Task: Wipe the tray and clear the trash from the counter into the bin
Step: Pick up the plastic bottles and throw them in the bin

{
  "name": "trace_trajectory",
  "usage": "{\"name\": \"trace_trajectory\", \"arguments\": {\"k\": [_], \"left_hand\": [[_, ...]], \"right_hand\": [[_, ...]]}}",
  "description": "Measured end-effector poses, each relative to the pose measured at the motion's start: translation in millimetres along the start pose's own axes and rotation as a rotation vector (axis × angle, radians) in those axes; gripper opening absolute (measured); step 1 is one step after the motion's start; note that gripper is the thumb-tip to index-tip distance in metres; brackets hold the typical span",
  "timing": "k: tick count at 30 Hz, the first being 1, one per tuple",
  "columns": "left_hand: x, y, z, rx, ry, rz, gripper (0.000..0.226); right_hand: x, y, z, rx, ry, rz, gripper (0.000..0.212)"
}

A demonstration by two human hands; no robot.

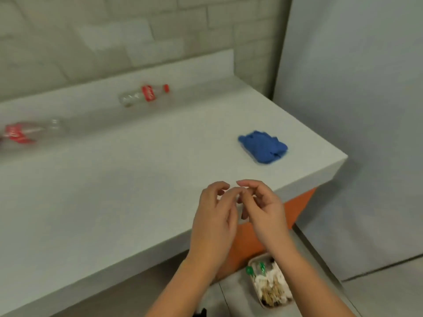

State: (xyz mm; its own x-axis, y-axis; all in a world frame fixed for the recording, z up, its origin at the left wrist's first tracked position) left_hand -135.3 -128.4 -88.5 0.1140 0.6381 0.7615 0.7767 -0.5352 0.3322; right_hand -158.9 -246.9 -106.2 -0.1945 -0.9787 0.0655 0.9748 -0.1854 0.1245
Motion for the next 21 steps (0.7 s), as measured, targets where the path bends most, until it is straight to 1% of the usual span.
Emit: {"name": "trace_trajectory", "arguments": {"k": [2,4,7,11,14,17,19,21], "left_hand": [[40,14,14,0.048,0.047,-0.090,0.025],[80,28,35,0.111,0.075,-0.161,0.027],[137,49,74,0.179,0.101,-0.221,0.031],[207,66,142,0.270,0.076,-0.291,0.031],[246,72,194,0.331,0.092,-0.291,0.032],[277,80,246,0.386,0.124,-0.233,0.035],[295,85,280,0.400,0.158,-0.218,0.036],[309,90,314,0.424,0.196,-0.188,0.037]], "right_hand": [[-27,29,30,0.049,-0.016,0.064,0.018],[-54,57,55,0.082,-0.044,0.115,0.019],[-94,102,83,0.110,-0.078,0.177,0.020],[-146,167,105,0.132,-0.098,0.226,0.023],[-182,215,112,0.177,-0.147,0.236,0.027],[-214,260,114,0.185,-0.227,0.266,0.034],[-232,290,109,0.166,-0.321,0.301,0.040],[-247,320,102,0.153,-0.474,0.331,0.050]]}}
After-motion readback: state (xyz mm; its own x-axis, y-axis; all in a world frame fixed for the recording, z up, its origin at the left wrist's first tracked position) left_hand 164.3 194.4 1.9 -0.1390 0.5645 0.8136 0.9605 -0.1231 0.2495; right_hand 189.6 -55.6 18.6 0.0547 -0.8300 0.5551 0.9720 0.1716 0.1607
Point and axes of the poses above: each hand's wrist, its own y-axis towards the middle knuckle, its own x-axis out of the back of the hand, z = x × y, the point moved 4 cm from there along y, towards the middle knuckle, and after that the axes turned 13 degrees about z, right-handed, at the moved point
